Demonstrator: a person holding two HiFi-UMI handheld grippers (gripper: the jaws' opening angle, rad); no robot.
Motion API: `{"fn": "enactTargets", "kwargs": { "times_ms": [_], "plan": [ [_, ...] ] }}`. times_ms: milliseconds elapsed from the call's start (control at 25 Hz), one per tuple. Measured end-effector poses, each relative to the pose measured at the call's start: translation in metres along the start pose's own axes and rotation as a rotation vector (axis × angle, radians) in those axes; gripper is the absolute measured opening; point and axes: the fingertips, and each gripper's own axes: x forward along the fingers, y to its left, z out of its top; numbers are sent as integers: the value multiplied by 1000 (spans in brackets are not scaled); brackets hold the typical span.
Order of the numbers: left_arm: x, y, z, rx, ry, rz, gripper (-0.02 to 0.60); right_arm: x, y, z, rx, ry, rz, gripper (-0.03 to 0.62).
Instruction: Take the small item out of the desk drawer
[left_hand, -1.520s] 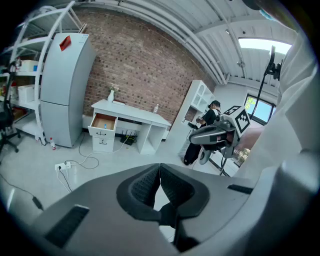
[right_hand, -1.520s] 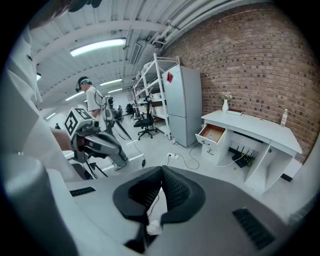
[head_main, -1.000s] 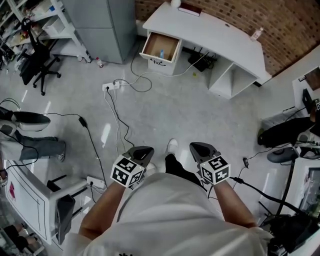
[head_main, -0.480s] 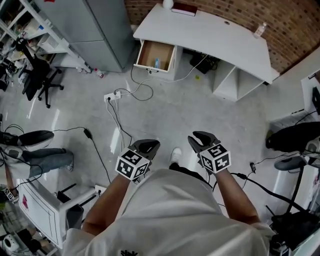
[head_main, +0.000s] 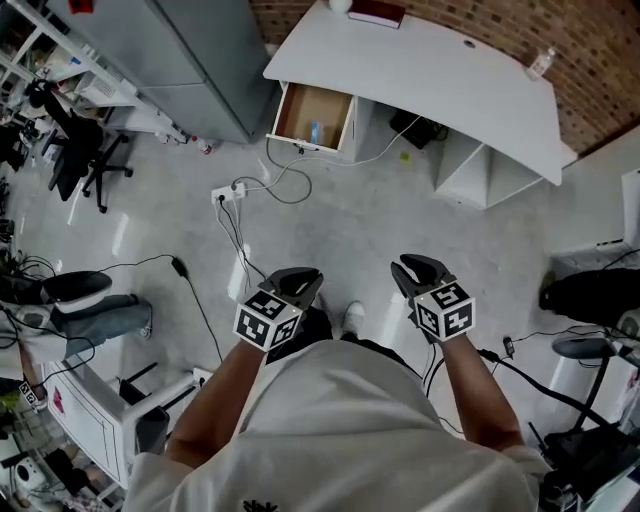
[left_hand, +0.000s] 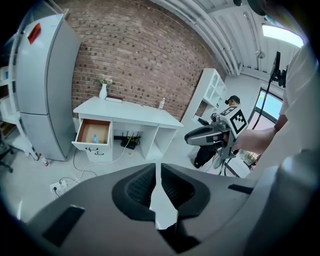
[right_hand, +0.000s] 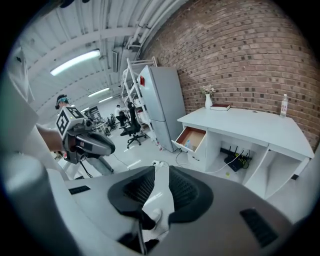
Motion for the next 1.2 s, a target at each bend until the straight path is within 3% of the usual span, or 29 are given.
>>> {"fn": "enactTargets", "kwargs": {
  "times_ms": [200, 400, 760, 880, 1000, 1200],
  "plan": [
    [32, 52, 22, -22, 27, -22, 36, 39, -32, 21, 20, 21, -5, 107],
    [68, 118, 61, -26, 57, -44, 110, 78, -64, 66, 52, 21, -51, 107],
    [140, 253, 134, -23, 91, -91, 114, 165, -116, 151, 87, 27, -125, 41],
    [163, 299, 144, -43, 115, -65, 114, 189, -126, 170, 97, 35, -136, 38],
    [186, 333, 142, -112, 133, -25, 118, 204, -135, 175, 105, 66, -116, 38],
    [242, 390, 157, -194, 159, 73, 138, 232, -185, 187, 121, 112, -47, 38]
  ]
}}
